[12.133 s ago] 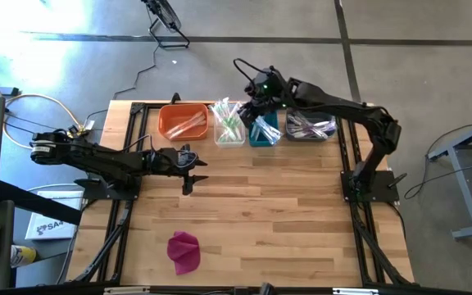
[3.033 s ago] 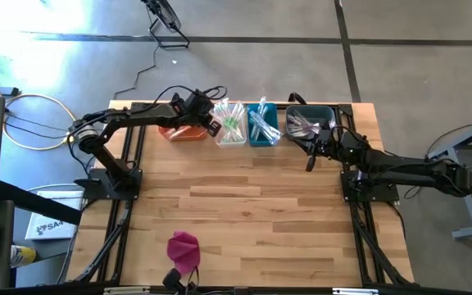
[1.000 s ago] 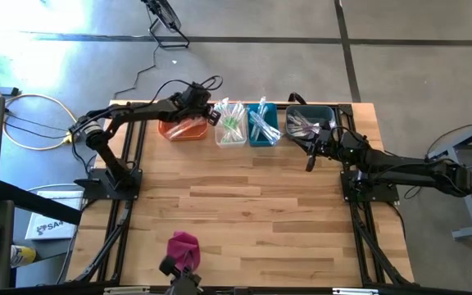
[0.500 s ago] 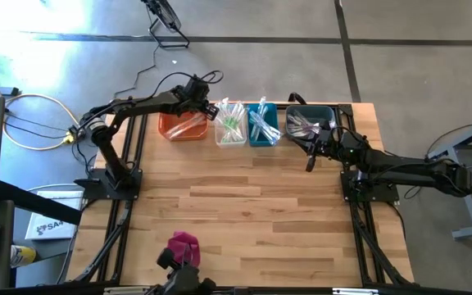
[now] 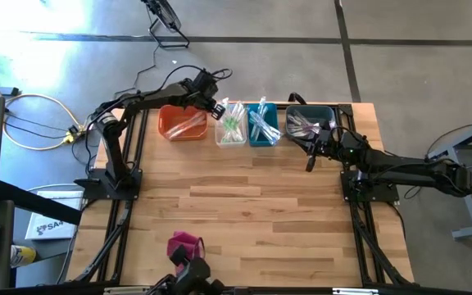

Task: Pick & Place Toothbrushes
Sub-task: Put the green toothbrush into the transparent bin, then adjust the transparent bin

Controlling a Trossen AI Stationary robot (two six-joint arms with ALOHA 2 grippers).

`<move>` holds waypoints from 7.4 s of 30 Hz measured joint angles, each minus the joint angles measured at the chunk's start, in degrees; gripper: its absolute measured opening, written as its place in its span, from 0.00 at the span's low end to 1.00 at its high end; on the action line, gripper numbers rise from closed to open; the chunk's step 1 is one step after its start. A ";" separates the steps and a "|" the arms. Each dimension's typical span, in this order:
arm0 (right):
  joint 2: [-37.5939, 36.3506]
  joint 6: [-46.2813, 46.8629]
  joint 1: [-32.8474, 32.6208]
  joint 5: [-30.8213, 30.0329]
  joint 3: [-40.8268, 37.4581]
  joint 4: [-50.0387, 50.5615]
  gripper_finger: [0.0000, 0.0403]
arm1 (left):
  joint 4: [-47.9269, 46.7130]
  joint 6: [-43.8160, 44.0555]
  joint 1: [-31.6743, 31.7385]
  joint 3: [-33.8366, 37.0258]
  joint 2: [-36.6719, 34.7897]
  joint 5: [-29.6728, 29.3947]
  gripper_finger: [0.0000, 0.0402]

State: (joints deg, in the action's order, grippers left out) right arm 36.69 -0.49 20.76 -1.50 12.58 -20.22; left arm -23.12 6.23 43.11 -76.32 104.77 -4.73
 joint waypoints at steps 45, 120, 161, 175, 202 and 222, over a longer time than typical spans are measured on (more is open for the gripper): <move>0.02 0.46 0.00 0.00 0.00 2.62 0.01 | -12.49 9.16 -12.60 -0.39 -3.23 1.89 0.01; 0.02 0.90 0.00 0.20 0.00 4.86 0.01 | -9.95 -6.56 -23.23 -10.99 2.21 -9.89 0.01; 0.02 5.22 -0.03 0.42 0.00 10.57 0.01 | 0.50 2.29 -37.51 16.29 -18.04 -18.97 0.01; 0.02 5.22 -0.01 0.17 0.00 10.57 0.01 | 26.56 12.00 -37.55 30.67 -17.62 -4.89 0.01; 0.02 5.22 -0.03 0.17 0.00 10.57 0.01 | 36.65 19.42 -37.53 33.22 -8.80 -3.81 0.01; 0.02 5.22 -0.01 -0.02 0.00 10.59 0.01 | 42.91 18.37 -37.48 33.18 -4.33 -11.47 0.01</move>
State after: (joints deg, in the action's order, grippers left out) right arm 36.71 4.73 20.75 -1.52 12.58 -9.63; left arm 19.79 24.60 5.63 -43.13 100.44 -16.19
